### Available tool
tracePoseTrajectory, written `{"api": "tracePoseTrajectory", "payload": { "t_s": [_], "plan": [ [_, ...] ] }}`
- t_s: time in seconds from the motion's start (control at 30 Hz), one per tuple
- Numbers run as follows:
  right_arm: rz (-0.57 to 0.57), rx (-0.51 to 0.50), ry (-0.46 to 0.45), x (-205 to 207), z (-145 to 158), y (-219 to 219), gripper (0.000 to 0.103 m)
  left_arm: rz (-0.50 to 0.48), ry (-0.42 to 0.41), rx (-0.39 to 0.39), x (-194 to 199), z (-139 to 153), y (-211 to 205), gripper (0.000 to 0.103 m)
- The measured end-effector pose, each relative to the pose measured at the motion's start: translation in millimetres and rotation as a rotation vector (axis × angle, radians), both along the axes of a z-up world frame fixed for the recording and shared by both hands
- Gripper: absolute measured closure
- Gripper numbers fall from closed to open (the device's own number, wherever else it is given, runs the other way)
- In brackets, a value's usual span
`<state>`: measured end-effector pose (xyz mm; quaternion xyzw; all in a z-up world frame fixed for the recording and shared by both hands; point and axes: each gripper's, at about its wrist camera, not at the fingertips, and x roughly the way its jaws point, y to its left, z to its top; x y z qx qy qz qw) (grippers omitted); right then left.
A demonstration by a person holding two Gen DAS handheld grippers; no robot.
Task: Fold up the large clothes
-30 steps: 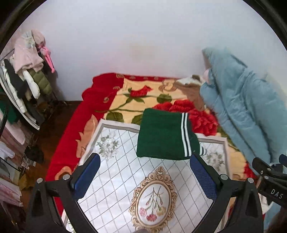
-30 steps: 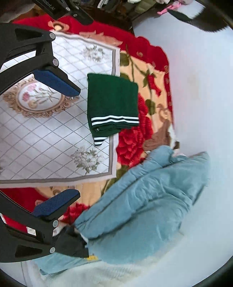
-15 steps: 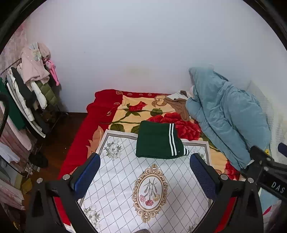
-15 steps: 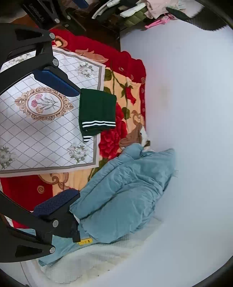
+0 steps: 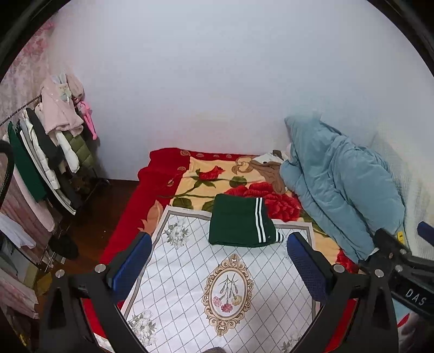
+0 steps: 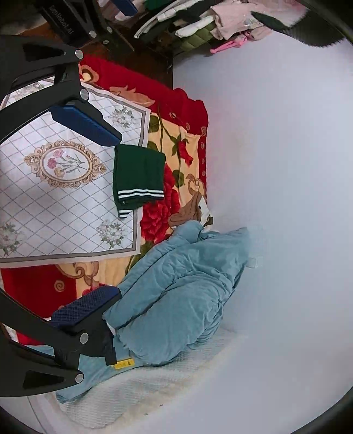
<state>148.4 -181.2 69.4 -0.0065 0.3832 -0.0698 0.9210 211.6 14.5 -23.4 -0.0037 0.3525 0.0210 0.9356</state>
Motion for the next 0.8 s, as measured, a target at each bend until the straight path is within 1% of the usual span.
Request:
{"api": "tracePoseTrajectory", "payload": {
  "t_s": [0.23, 0.57, 0.8],
  "plan": [
    [0.016, 0.019, 0.004, -8.1, 0.7, -5.8, 0.0, 0.014, -0.016, 0.009, -8.8, 4.5, -3.6, 0.001],
    [0.035, 0.008, -0.003, -5.2, 2.4, -6.1, 0.0, 0.038, -0.024, 0.002, -16.1, 8.6, -2.2, 0.001],
    [0.046, 0.0, -0.012, -14.3, 6.2, -0.9, 0.0, 0.047, -0.03, 0.008, -23.3, 11.5, -0.2, 0.001]
  ]
}}
